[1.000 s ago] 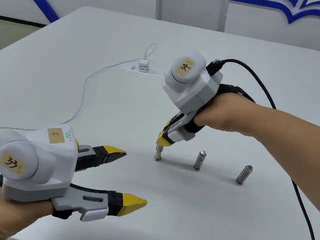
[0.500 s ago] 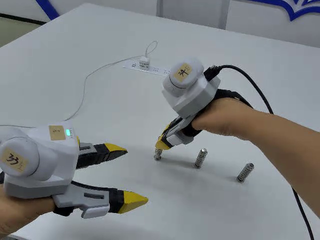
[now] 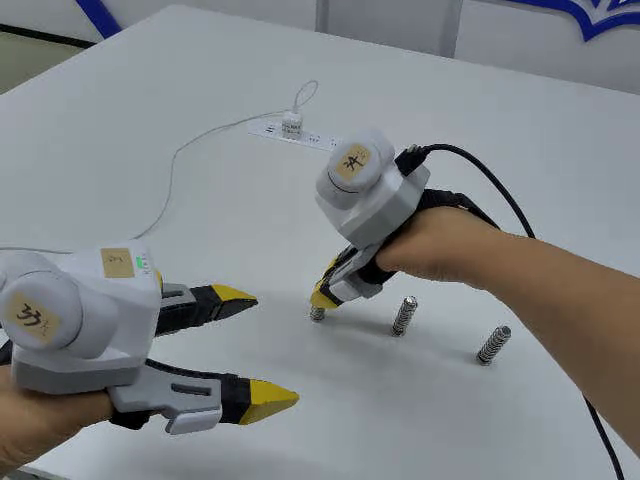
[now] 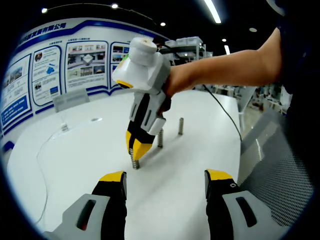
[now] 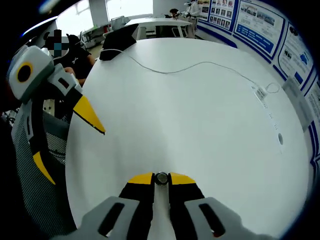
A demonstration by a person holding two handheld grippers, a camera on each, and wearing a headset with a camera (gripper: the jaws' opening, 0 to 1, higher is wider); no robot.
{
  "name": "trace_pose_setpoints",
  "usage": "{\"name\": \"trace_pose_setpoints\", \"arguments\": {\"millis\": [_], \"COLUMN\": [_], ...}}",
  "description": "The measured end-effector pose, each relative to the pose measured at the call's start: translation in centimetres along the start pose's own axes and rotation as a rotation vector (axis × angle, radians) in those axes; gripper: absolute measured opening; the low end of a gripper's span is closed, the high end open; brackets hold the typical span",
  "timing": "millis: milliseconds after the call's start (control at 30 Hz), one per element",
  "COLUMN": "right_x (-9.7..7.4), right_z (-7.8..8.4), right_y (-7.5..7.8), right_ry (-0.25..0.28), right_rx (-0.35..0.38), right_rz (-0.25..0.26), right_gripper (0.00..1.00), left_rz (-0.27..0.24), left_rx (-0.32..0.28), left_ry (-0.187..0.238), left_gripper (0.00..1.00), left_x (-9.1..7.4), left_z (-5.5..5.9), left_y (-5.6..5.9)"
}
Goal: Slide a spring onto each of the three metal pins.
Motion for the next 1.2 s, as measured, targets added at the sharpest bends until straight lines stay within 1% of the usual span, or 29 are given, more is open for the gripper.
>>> {"name": "trace_pose_setpoints", "arguments": {"millis": [333, 433, 700, 1000, 1067, 1200], "right_x": [0.1, -0.1, -0.8, -1.9, -2.0, -2.6], "right_z": [0.2, 0.3, 0.6, 1.5, 1.7, 2.1], "right_y": [0.1, 0.0, 0.1, -0.4, -0.1, -0.2], "right_ry": [0.004, 0.011, 0.029, 0.041, 0.046, 0.058], "right_rx": [0.005, 0.001, 0.006, 0.001, 0.005, 0.016], "right_rz": [0.003, 0.008, 0.022, 0.033, 0.037, 0.047], "right_gripper": [0.13, 0.16, 0.21, 0.25, 0.25, 0.25], "left_rz": [-0.001, -0.003, -0.002, -0.006, -0.005, -0.003], "left_rx": [0.0, 0.0, 0.003, 0.003, 0.003, 0.004], "left_ry": [0.003, 0.004, 0.003, 0.007, 0.006, 0.007], "left_gripper": [0.65, 0.65, 0.65, 0.65, 0.65, 0.65], "left_x": [0.1, 0.0, 0.1, 0.1, 0.1, 0.1], "left_z": [-0.1, -0.1, -0.1, -0.3, -0.2, -0.3], "left_y": [-0.1, -0.1, -0.1, -0.3, -0.3, -0.2]}}
Point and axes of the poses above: the centre of the closed fingertips' face, and the gripper's own axes: x roughly forward along the fingers, y roughly to its right, z roughly out of its underside, the point moved 9 cm from there along -x, roughly backward along the fingers, and after that the axes turned 2 degrees about z, right-handed, at the moved point
